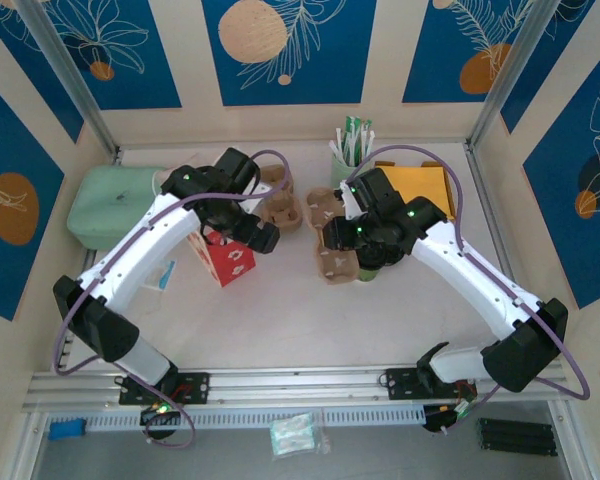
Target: Pack the takeout coffee
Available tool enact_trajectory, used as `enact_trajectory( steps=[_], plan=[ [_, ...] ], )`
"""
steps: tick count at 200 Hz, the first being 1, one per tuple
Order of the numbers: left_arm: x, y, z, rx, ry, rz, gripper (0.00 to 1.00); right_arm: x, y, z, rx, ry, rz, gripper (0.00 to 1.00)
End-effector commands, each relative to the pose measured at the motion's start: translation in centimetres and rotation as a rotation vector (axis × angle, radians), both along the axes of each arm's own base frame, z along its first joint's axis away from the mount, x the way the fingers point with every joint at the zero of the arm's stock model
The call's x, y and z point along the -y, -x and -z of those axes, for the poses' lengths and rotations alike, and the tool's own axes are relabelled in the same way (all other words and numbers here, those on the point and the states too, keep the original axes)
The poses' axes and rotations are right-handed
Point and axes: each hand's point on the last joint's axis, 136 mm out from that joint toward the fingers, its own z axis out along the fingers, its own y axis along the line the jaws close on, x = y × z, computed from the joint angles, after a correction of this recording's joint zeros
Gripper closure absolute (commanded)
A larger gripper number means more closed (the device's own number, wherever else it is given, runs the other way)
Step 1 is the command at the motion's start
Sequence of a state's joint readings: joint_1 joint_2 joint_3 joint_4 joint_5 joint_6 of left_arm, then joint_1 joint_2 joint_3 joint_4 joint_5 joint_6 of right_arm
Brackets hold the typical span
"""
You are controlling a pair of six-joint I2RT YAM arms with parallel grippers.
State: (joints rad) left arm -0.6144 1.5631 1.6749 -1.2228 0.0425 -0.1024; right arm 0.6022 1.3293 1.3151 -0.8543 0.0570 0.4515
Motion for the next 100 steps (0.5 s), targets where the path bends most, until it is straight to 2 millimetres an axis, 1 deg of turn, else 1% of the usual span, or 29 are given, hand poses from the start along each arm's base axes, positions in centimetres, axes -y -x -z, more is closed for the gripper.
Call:
enact_trajectory(
  steps=[1, 67, 85, 100],
  plan=[
    [0.8, 2.1, -1.0, -0.050, 0.096, 0.047, 0.01, 0.0, 0.4, -0.5, 0.001, -0.022, -0.027, 0.70],
    [4.1, 4.5, -3.6, -0.058, 0.272, 0.105, 0.01, 0.6, -0.6, -0.4, -0.004, -0.018, -0.008, 0.70],
    [5.3, 5.3, -4.0, -0.068, 0.309, 0.131, 0.01, 0.9, -0.8, -0.5, -0.003, -0.023, 0.001, 0.70],
    [6.3, 6.1, -3.8, -0.078, 0.314, 0.156, 0.00, 1.1, -1.0, -0.7, 0.000, -0.027, 0.007, 0.70]
  ],
)
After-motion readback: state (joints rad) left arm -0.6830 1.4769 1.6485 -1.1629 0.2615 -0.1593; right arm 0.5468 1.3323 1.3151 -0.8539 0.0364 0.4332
